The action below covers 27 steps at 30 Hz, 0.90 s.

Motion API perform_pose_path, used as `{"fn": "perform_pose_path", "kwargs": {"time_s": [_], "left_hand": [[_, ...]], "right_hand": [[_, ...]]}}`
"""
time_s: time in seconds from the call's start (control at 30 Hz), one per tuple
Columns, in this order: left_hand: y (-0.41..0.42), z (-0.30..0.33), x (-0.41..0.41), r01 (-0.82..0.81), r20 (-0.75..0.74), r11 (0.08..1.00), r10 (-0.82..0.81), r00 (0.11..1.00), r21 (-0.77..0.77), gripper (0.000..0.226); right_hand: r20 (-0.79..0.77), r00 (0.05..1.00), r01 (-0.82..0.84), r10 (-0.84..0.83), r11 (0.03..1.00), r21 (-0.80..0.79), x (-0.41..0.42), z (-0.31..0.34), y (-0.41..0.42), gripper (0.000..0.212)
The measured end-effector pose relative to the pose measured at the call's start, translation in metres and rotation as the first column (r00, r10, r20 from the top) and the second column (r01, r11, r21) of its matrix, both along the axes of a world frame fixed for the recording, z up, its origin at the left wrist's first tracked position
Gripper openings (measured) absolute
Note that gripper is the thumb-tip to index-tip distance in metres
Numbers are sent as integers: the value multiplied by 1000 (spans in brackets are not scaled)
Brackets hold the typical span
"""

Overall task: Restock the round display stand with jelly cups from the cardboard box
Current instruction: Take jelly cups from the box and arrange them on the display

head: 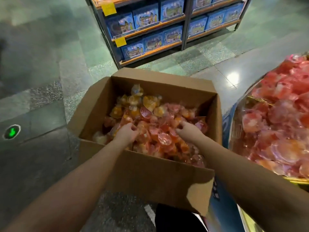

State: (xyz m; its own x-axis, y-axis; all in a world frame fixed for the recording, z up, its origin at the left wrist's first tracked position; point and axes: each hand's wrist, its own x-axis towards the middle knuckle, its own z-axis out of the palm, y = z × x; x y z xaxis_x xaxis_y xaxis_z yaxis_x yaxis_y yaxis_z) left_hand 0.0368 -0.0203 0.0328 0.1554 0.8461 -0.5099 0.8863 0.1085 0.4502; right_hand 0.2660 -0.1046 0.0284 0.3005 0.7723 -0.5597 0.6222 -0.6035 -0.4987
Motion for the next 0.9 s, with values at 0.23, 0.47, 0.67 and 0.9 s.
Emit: {"fn": "perform_pose_path", "kwargs": {"time_s": [0.23,0.47,0.67,0.9], "left_hand": [[57,-78,17,-61,-85,990,51,995,-129,55],[90,-117,38,63,-22,978,-60,998,201,39],[145,-122,95,210,-111,953,-190,975,217,63],[166,-134,102,234,-229,962,-200,953,137,60]], "right_hand": [[-196,940,255,-279,957,-137,9,-61,118,68],[-300,840,404,-452,890,-211,-3,-106,189,69],[-286,870,344,-400,911,-228,-6,-135,209,55],[-470,600,559,-647,760,-333,-15,-153,205,48]]}}
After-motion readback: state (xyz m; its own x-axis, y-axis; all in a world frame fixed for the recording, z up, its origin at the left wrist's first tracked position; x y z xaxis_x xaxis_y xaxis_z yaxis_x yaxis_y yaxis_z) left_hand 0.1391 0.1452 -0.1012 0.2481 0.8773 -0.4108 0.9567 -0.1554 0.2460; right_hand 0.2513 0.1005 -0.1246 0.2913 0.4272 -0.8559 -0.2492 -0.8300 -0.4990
